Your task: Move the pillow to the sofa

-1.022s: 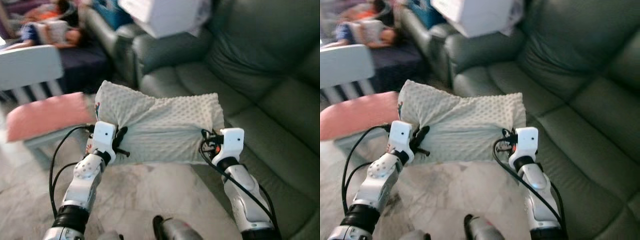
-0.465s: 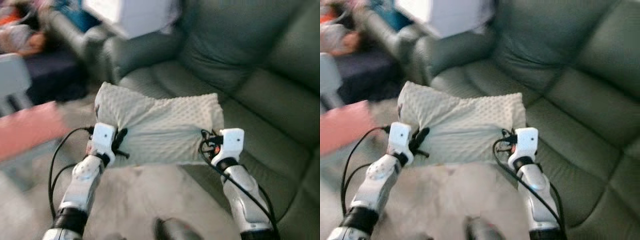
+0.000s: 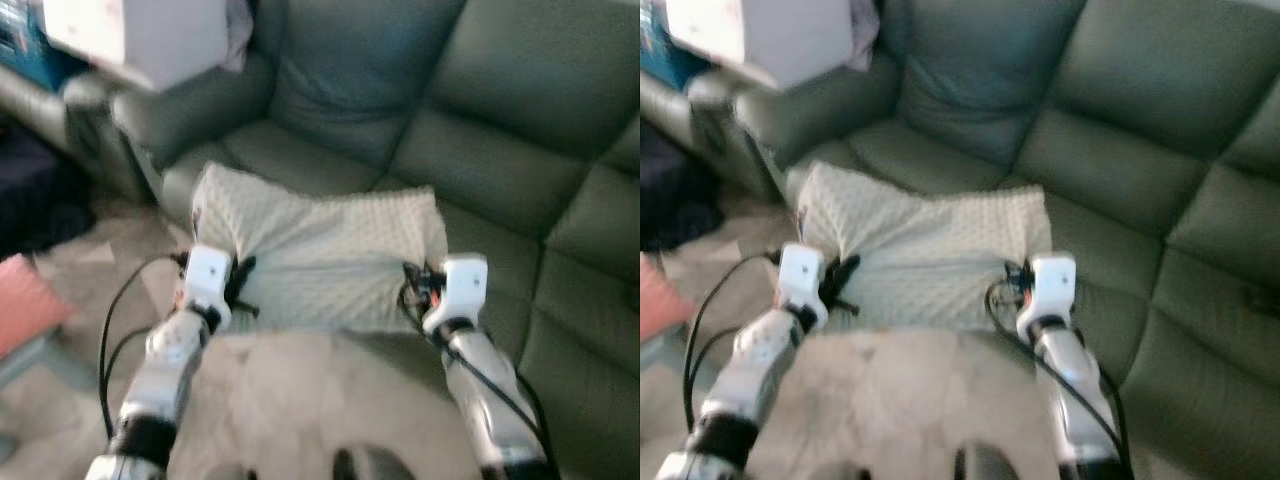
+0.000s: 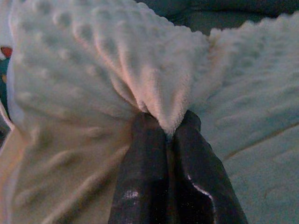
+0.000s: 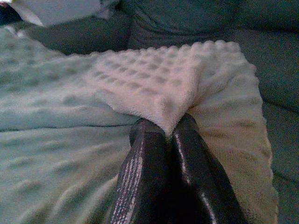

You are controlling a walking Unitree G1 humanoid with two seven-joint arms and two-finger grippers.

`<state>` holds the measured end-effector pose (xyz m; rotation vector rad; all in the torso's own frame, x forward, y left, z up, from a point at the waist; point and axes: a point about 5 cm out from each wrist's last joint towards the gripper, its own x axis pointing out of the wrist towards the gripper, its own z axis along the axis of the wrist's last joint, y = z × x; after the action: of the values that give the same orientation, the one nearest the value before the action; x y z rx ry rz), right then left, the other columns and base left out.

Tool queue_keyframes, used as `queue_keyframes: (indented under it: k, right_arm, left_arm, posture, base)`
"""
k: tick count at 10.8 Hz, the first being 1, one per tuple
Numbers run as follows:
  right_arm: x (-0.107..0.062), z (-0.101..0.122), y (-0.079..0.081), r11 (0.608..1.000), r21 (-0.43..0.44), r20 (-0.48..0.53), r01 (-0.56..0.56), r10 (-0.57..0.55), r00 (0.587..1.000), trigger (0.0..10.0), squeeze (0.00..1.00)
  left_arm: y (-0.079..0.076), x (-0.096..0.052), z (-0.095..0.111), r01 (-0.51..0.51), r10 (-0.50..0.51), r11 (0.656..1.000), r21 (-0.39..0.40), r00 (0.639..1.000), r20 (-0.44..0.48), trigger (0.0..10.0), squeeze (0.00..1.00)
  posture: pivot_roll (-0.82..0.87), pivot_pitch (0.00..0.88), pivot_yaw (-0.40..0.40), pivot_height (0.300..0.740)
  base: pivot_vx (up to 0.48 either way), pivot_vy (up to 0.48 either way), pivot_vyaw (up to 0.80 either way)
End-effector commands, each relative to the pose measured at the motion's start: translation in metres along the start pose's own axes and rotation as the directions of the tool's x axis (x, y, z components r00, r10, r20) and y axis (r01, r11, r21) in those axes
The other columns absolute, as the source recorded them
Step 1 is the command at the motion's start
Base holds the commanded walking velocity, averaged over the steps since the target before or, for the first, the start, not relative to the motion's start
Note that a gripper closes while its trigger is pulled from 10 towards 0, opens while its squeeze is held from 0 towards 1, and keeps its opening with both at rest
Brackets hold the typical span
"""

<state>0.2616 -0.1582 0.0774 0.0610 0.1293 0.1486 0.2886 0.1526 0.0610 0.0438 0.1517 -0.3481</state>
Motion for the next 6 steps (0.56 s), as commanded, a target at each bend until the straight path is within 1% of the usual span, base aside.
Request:
queue_keyframes:
  k: [1, 5, 6]
  right_arm:
    - [-0.0005, 0.0087, -0.0126, 0.998, -0.009, 0.036, 0.061, -0.061, 0.998, 10.0, 0.0]
    - [-0.0002, 0.0092, -0.0128, 0.998, -0.009, 0.038, 0.064, -0.063, 0.997, 10.0, 0.0]
    - [0.0005, 0.01, -0.0125, 0.998, -0.009, 0.04, 0.061, -0.061, 0.997, 10.0, 0.0]
  left_arm:
    - [0.0114, -0.0045, -0.0002, -0.037, 0.037, 0.999, 0.009, 0.999, -0.006, 10.0, 0.0]
    - [0.0106, -0.0024, 0.0011, -0.033, 0.034, 0.999, 0.012, 0.999, -0.003, 10.0, 0.0]
    - [0.0107, -0.0025, 0.0015, -0.037, 0.037, 0.999, 0.01, 0.999, -0.001, 10.0, 0.0]
  posture:
    - [-0.08, 0.06, -0.015, 0.74]
    - [-0.08, 0.065, -0.016, 0.74]
    - [-0.08, 0.067, -0.016, 0.74]
  base:
    - [0.0, 0.0, 0.0]
    - [0.0, 0.0, 0.0]
    - [0.0, 0.0, -0.8]
